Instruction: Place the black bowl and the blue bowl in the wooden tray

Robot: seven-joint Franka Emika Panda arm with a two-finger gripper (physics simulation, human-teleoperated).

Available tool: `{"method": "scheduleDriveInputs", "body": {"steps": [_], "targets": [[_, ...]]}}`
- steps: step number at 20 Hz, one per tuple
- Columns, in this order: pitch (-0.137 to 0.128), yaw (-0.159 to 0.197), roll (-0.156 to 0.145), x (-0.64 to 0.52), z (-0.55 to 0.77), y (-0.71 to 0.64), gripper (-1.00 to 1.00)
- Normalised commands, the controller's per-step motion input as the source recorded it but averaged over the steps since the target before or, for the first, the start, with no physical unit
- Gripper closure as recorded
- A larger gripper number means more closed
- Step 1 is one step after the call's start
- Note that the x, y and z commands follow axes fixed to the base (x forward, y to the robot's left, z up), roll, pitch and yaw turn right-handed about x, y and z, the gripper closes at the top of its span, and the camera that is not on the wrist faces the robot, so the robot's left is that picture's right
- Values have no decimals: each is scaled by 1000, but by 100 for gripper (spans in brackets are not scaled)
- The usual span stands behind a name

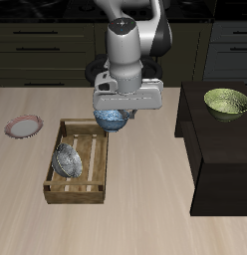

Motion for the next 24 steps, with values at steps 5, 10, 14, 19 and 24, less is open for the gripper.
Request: {"method": "scheduleDriveInputs", "body": {"steps": [5, 10, 14, 19, 24], "targets": [[-20, 13, -57, 60, 86, -380, 100], [5, -9, -41, 129, 21, -275, 100], [-15, 0, -56, 171, 122, -350, 100], [2, -7, -31, 102, -1, -176, 100], [18, -8, -31, 93, -115, -231, 100]]}}
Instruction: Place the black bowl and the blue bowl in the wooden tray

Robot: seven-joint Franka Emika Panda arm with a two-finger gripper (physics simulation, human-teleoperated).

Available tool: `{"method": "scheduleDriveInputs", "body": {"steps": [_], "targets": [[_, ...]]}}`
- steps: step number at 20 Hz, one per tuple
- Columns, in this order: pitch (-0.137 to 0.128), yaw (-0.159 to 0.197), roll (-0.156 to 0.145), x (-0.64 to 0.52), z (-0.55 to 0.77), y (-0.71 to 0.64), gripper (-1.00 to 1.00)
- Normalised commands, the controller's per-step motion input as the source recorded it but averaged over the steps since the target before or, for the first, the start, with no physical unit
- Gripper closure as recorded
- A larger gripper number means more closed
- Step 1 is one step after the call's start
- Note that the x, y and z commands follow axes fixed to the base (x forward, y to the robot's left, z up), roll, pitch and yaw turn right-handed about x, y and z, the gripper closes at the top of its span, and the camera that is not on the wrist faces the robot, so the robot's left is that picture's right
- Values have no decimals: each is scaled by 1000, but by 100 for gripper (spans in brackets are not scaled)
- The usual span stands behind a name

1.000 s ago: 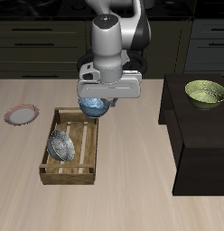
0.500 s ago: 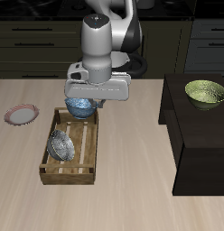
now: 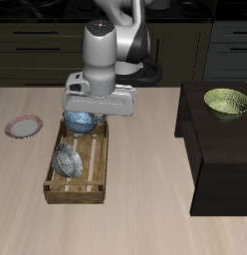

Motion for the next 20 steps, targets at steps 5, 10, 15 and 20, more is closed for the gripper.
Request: {"method": "scheduleDriveInputs", "body": {"steps": [5, 10, 15, 20], "targets": [[12, -4, -34, 35, -110, -133, 100], [29, -34, -29, 30, -166, -139, 100], [63, -12, -35, 50, -297, -34, 100], [73, -19, 4, -22, -278, 152, 100]]}}
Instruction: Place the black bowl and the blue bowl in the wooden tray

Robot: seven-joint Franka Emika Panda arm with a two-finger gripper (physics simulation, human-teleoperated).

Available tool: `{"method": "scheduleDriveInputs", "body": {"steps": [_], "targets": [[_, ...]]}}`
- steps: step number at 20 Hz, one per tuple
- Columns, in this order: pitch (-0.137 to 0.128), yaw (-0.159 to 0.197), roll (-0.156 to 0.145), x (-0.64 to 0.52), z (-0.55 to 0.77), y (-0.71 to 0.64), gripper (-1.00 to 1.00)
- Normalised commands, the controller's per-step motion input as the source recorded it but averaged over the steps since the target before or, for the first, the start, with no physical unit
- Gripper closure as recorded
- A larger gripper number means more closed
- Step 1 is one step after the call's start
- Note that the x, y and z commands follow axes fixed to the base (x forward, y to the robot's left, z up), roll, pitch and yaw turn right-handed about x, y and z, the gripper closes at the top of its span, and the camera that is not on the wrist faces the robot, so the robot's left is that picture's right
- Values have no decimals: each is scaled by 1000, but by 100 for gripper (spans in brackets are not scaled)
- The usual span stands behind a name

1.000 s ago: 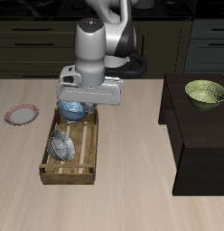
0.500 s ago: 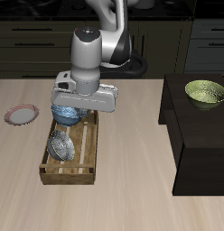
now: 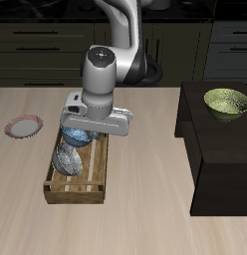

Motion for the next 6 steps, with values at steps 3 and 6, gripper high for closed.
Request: {"method": "scheduleDriveInputs", "body": {"steps": [3, 6], "targets": [[65, -30, -10, -29, -190, 28, 100], [36, -16, 16, -49, -92, 85, -100]]}}
